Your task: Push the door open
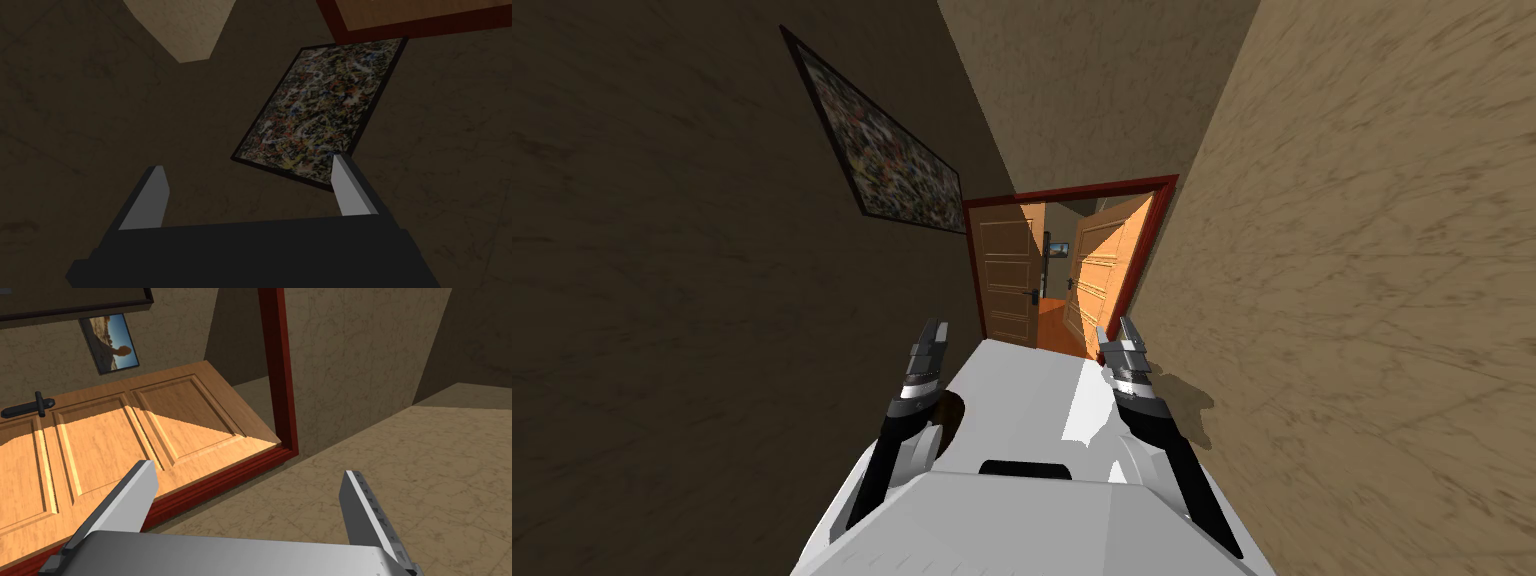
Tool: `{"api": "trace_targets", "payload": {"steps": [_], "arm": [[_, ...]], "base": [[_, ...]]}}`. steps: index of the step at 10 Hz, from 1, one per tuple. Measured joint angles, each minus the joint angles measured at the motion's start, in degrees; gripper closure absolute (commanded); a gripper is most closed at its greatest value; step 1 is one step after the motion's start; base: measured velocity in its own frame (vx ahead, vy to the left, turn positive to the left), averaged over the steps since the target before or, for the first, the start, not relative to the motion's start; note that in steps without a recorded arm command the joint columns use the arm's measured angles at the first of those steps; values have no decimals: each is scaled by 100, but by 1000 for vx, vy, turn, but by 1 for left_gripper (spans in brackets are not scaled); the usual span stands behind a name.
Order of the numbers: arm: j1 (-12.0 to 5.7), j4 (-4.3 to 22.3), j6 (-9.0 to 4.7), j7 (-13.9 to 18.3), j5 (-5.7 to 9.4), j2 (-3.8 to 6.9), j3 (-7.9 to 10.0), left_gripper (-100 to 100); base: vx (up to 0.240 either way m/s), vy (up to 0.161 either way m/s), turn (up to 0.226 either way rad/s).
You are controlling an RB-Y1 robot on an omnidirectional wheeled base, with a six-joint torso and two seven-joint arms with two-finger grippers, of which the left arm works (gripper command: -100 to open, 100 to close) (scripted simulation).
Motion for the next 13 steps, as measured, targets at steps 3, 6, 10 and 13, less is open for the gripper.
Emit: {"api": "trace_targets", "payload": {"steps": [3, 6, 10, 13], "arm": [[-267, 385, 51, 59, 34, 104, 38, -100], [-453, 723, 70, 85, 33, 141, 2, -100], [-772, 1255, 94, 180, 82, 253, 45, -100], [-1045, 1677, 158, 222, 95, 298, 33, -100]], "base": [[105, -24, -17], [85, -9, -20], [86, -16, -23], [95, -25, -27]]}}
